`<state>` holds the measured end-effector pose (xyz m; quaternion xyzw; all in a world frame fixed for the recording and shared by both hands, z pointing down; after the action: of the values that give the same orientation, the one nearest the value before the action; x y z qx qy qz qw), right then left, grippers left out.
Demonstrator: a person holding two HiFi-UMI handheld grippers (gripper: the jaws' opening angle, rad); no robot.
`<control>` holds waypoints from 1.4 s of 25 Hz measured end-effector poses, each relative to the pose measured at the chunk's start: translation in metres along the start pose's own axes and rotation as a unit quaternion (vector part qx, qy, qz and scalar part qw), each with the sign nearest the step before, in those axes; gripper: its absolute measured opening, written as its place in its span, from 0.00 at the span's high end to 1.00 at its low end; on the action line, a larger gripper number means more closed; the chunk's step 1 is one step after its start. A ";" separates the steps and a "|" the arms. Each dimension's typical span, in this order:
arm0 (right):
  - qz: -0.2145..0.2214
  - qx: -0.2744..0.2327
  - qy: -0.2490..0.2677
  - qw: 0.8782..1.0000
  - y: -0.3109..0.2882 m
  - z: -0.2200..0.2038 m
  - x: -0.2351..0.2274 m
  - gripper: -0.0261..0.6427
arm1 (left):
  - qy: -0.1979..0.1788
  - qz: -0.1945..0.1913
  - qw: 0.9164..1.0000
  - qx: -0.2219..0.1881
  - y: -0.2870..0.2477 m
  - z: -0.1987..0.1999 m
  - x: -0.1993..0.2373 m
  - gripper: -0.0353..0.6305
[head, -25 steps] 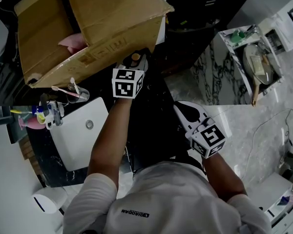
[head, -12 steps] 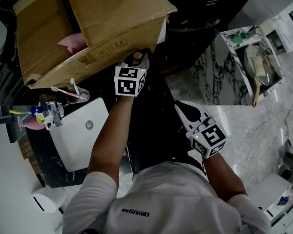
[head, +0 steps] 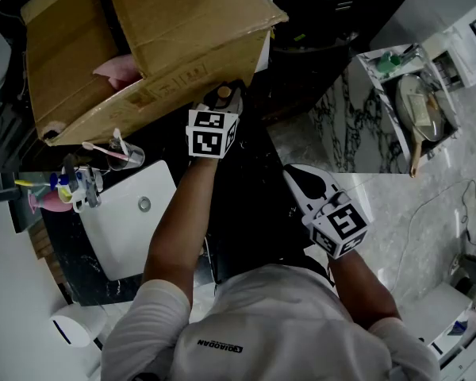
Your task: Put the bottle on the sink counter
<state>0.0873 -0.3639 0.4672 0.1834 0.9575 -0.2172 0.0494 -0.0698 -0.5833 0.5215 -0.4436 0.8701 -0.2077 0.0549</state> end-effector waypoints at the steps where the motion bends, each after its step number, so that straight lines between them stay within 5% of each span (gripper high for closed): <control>1: 0.000 -0.001 -0.001 1.000 0.000 0.000 0.000 0.90 | -0.001 0.000 1.000 0.000 -0.001 0.000 0.000 0.76; 35: -0.011 -0.014 -0.001 1.000 0.016 0.003 -0.007 0.90 | -0.018 0.007 1.000 -0.011 -0.004 -0.007 -0.006 0.76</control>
<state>0.0997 -0.3544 0.4596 0.1716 0.9625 -0.2042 0.0503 -0.0654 -0.5783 0.5293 -0.4416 0.8744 -0.1894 0.0671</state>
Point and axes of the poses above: the fingertips, and each gripper's own axes: y backward along the fingers, x to its left, z out of its top, the point moved 8 cm from there along y, backward along the fingers, and after that the axes turned 14 degrees about -z, right-handed, at the moved point
